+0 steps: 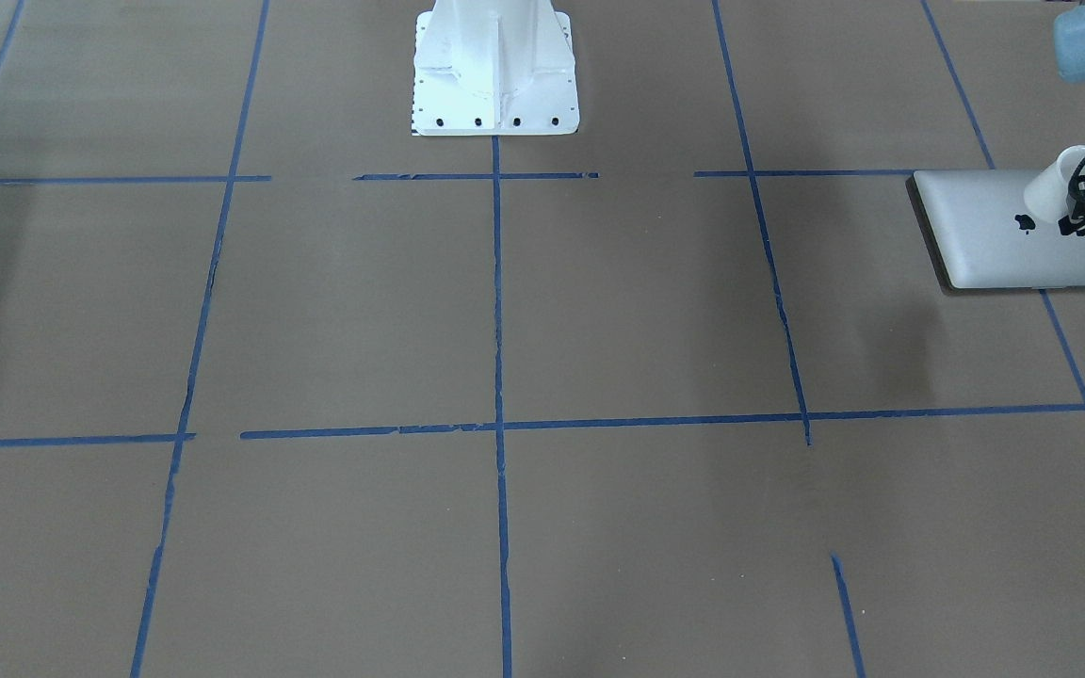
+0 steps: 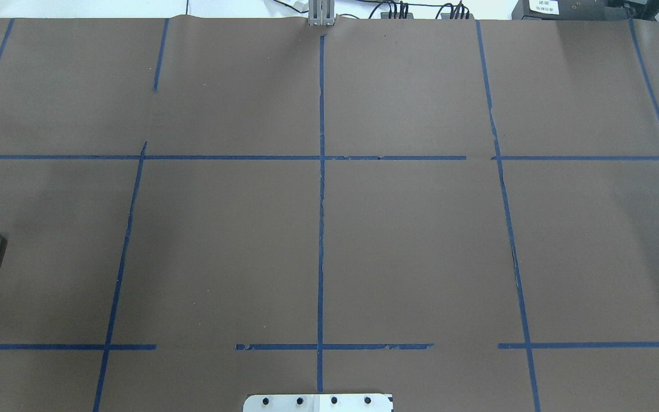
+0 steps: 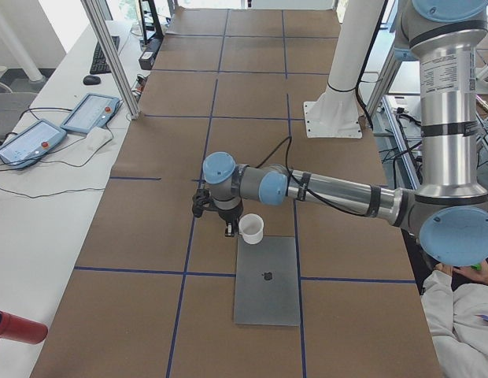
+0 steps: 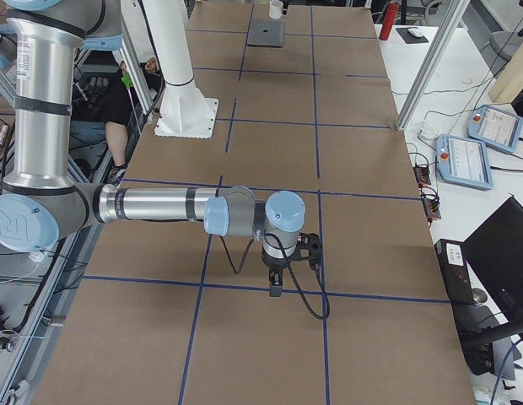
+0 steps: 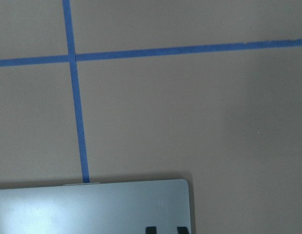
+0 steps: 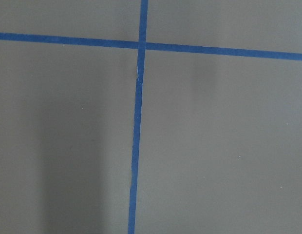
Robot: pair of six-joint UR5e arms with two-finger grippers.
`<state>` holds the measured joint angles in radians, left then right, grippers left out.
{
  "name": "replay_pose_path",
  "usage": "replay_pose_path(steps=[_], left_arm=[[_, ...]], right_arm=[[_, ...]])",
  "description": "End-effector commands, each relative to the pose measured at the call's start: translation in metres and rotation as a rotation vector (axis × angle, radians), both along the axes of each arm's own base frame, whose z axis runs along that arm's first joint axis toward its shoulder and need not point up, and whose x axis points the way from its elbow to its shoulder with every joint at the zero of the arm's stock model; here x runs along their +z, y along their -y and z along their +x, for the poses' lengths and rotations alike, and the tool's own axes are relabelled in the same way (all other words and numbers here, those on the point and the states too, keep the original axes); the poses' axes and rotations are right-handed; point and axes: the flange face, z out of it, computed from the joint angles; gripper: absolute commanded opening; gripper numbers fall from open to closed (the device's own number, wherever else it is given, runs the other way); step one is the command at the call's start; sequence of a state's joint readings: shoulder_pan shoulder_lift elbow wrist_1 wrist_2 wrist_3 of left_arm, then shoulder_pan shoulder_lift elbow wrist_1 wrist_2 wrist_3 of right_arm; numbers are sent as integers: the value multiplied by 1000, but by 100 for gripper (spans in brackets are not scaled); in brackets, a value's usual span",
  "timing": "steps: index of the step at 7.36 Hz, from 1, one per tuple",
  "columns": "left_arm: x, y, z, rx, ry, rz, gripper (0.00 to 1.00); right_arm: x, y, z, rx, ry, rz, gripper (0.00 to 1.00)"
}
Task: Place cup on laptop
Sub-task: 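Carry the mug with the left gripper toward the silver laptop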
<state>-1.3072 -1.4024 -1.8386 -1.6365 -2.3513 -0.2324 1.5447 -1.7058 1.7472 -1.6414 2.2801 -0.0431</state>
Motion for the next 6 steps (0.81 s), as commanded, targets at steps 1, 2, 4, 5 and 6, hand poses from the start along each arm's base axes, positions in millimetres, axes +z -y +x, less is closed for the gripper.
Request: replay_pose_path(steps=[1, 2, 4, 5, 6], left_arm=[[57, -32, -7, -71, -10, -17, 0], [88, -40, -8, -93, -13, 10, 0], [134, -48, -10, -136, -12, 30, 0], [133, -48, 0, -132, -16, 17, 0], [131, -49, 12, -102, -22, 16, 0]], right_arm=[[0, 0, 0, 0, 1, 0, 100], [0, 0, 0, 0, 1, 0, 100], [0, 0, 0, 0, 1, 0, 100], [0, 0, 0, 0, 1, 0, 100], [0, 0, 0, 0, 1, 0, 100]])
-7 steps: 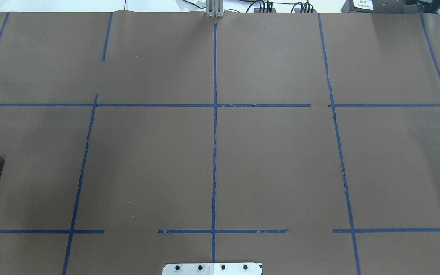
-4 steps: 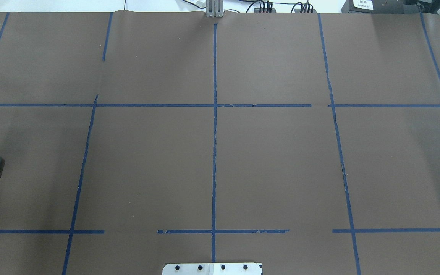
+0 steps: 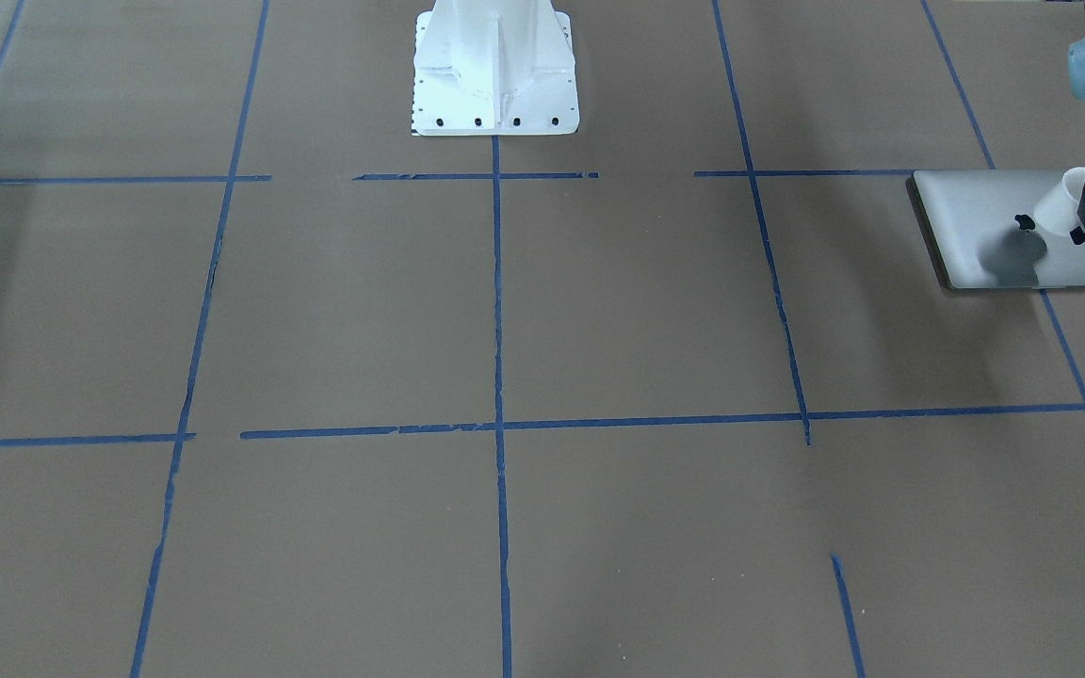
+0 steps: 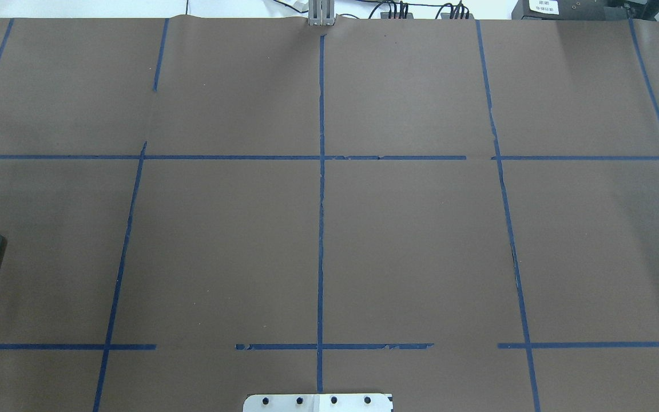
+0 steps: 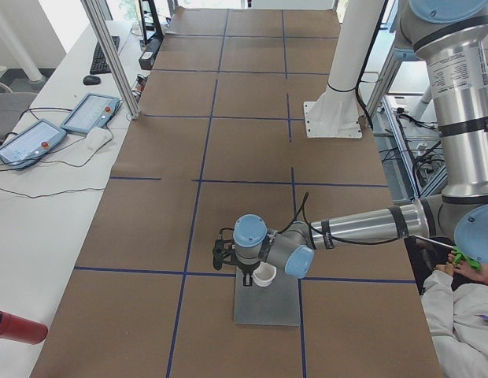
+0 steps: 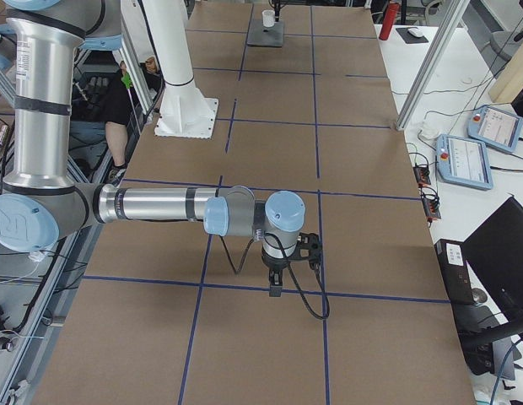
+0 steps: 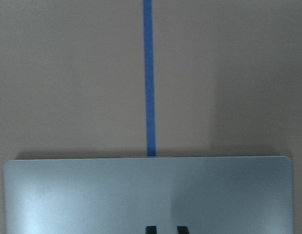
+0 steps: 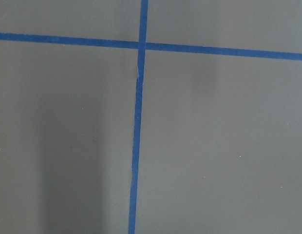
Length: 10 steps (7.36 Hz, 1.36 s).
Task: Place cup on laptop
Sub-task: 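Carry the mug with the left gripper toward the silver laptop, then lower the mug onto the laptop lid and open the left gripper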
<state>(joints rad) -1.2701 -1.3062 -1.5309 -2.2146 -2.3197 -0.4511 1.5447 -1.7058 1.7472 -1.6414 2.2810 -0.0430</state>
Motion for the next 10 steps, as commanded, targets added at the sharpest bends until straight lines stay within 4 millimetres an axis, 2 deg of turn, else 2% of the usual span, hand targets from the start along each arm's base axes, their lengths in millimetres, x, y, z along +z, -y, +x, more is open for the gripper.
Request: replay_pose_path(steps=[1, 3, 4, 5, 6, 8, 9, 10], left_arm=[[1, -3, 20, 40, -8, -2, 0], [2, -4, 24, 48, -2, -4, 0], [4, -3, 25, 51, -1, -6, 28], [3, -2, 27, 57, -2, -2, 69], [-1, 2, 29, 60, -8, 15, 100], [-17, 7, 31, 71, -49, 37, 100], [-40, 9, 32, 84, -97, 58, 100], [-50, 11, 26, 97, -113, 93, 100]], right_arm=[[0, 0, 0, 0, 0, 0, 100], [0, 0, 0, 0, 0, 0, 100], [0, 0, 0, 0, -2, 0, 100], [0, 0, 0, 0, 0, 0, 100], [0, 0, 0, 0, 0, 0, 100], [0, 0, 0, 0, -2, 0, 100], [0, 0, 0, 0, 0, 0, 100], [0, 0, 0, 0, 0, 0, 100]])
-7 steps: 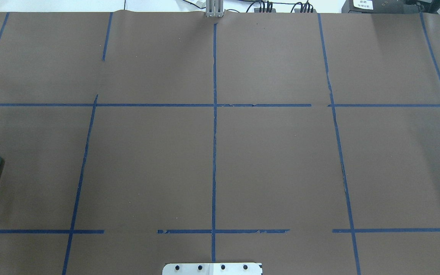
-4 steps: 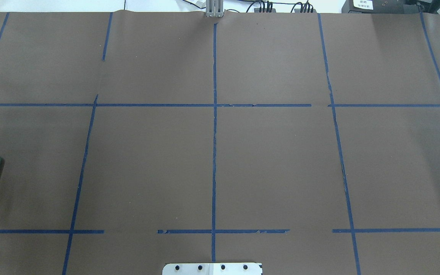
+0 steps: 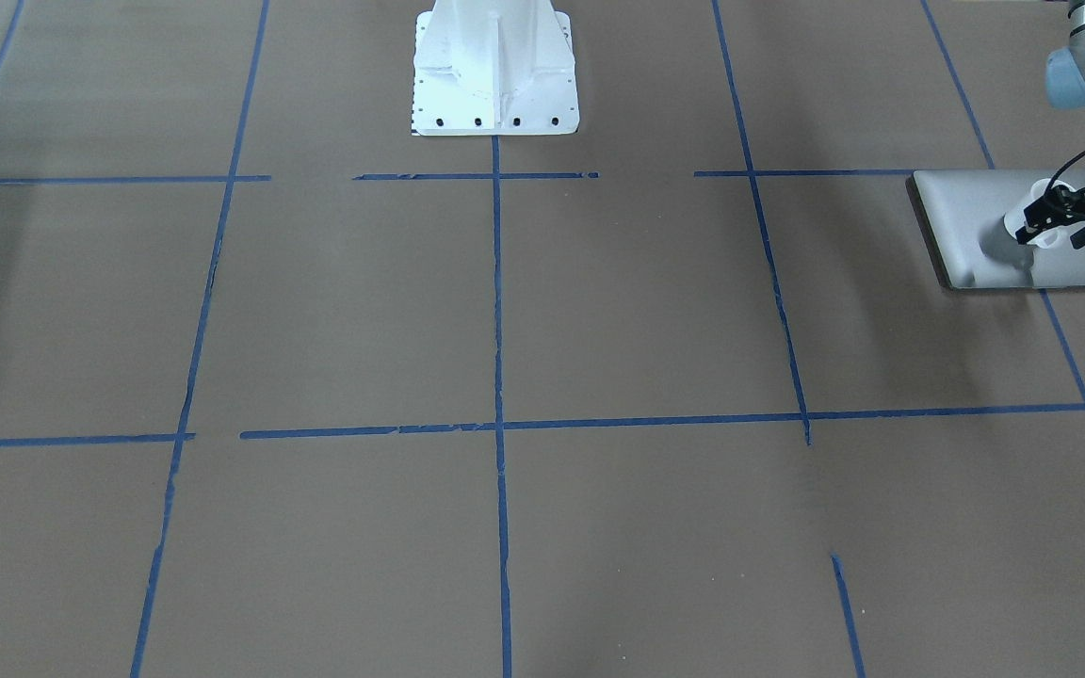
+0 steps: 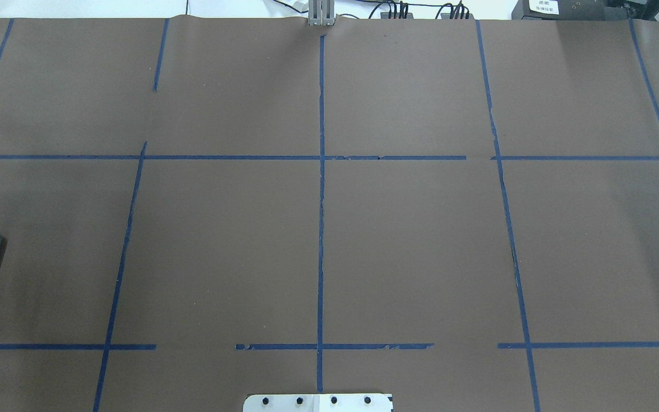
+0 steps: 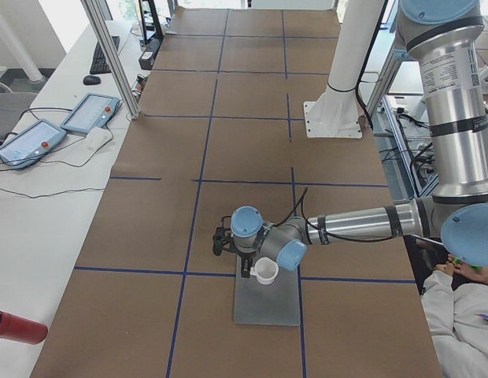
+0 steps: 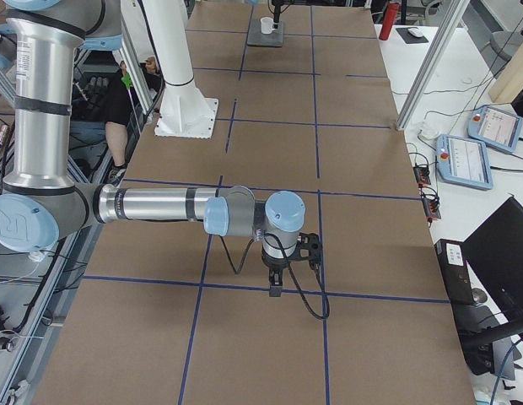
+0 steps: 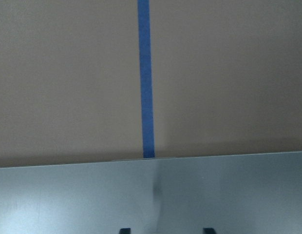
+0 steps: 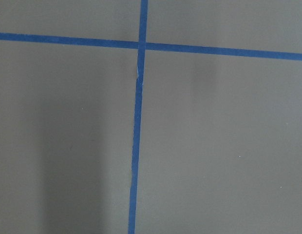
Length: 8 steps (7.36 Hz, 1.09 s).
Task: Place cup on laptop
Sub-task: 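Lower the mug onto the laptop lid and open the left gripper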
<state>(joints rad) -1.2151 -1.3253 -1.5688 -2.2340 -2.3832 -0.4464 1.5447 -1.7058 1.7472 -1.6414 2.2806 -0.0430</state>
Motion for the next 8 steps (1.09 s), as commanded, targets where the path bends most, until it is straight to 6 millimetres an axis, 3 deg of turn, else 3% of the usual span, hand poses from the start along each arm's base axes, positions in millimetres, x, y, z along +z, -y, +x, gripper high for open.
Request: replay_pose_path(steps=[1, 2, 3, 4, 6, 8], left_arm=[[-14, 4, -21, 26, -25, 62, 100], [-12, 6, -43, 49, 0, 77, 100], [-18, 8, -87, 33, 34, 76, 100], [-31, 5, -117, 44, 63, 52, 100], [-62, -3, -150, 46, 96, 14, 100], [-54, -10, -154, 37, 97, -4, 100]], right_arm=[[0, 0, 0, 0, 0, 0, 100], [0, 0, 0, 0, 0, 0, 100], [0, 0, 0, 0, 0, 0, 100], [0, 0, 0, 0, -1, 0, 100], [0, 0, 0, 0, 0, 0, 100], [0, 0, 0, 0, -1, 0, 100]])
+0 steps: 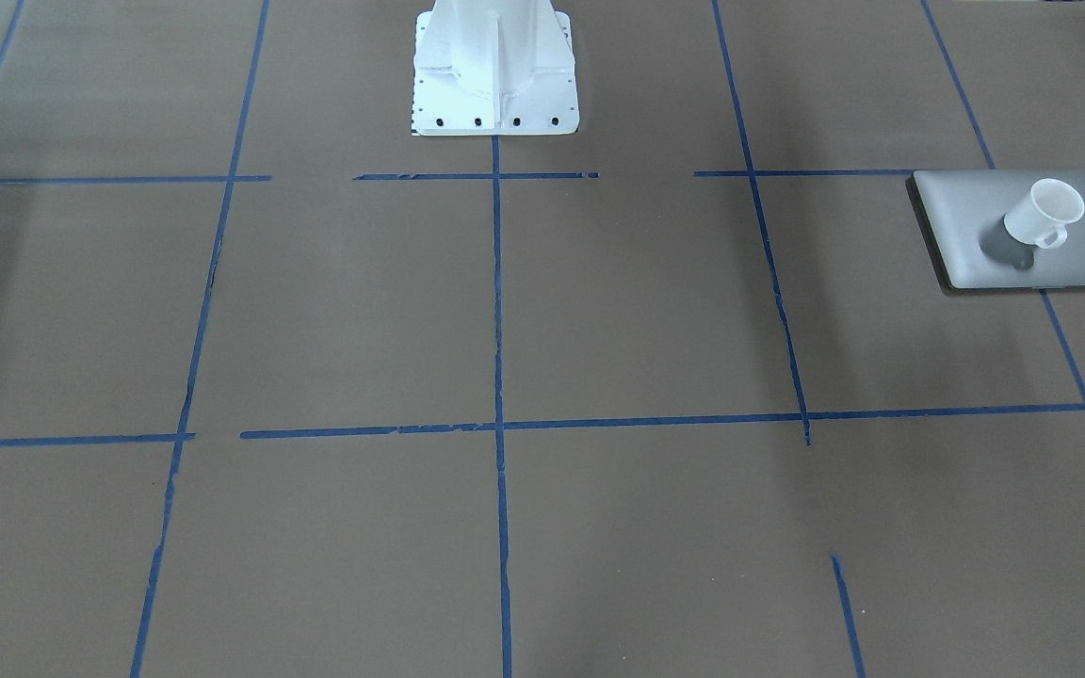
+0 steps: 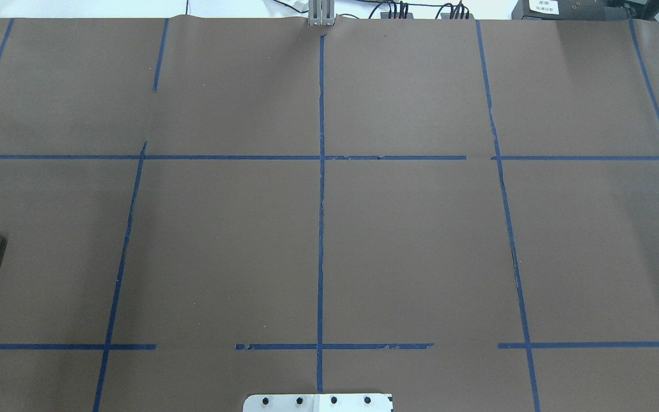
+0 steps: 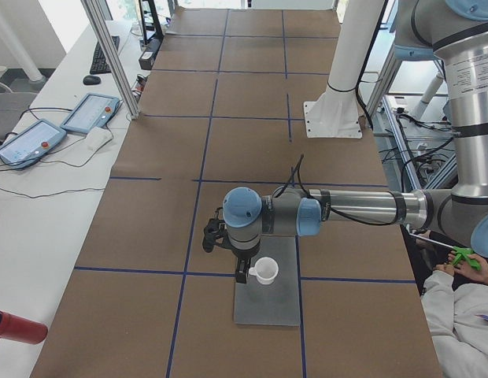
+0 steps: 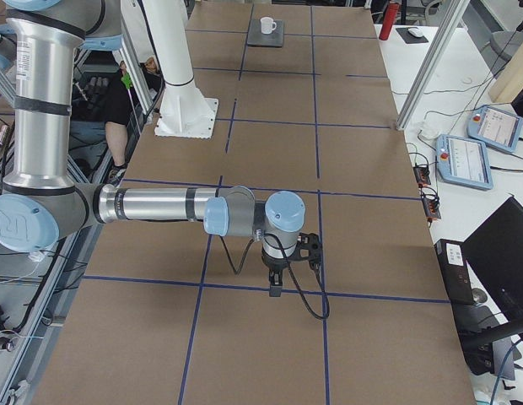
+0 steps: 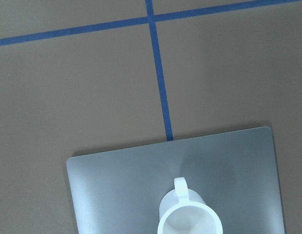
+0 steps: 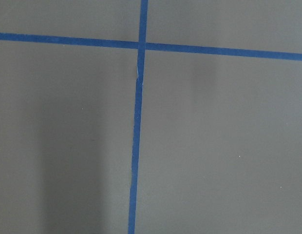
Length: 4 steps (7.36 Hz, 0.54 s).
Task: Place cup on laptop
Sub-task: 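Lower the mug onto the laptop lid and open the left gripper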
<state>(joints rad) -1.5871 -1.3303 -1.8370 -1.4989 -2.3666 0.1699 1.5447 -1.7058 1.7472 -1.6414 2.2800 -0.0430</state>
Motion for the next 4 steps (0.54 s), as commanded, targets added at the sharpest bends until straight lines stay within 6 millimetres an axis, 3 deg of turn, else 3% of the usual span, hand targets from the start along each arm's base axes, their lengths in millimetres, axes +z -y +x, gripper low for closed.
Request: replay_pose_path(steps=[1, 4], left_arm=[[-1, -3, -5, -4, 4, -7, 100], [-11, 5, -5, -6, 1, 18, 100]], right_arm=[[0, 0, 0, 0, 1, 0, 100], [0, 0, 0, 0, 1, 0, 100]])
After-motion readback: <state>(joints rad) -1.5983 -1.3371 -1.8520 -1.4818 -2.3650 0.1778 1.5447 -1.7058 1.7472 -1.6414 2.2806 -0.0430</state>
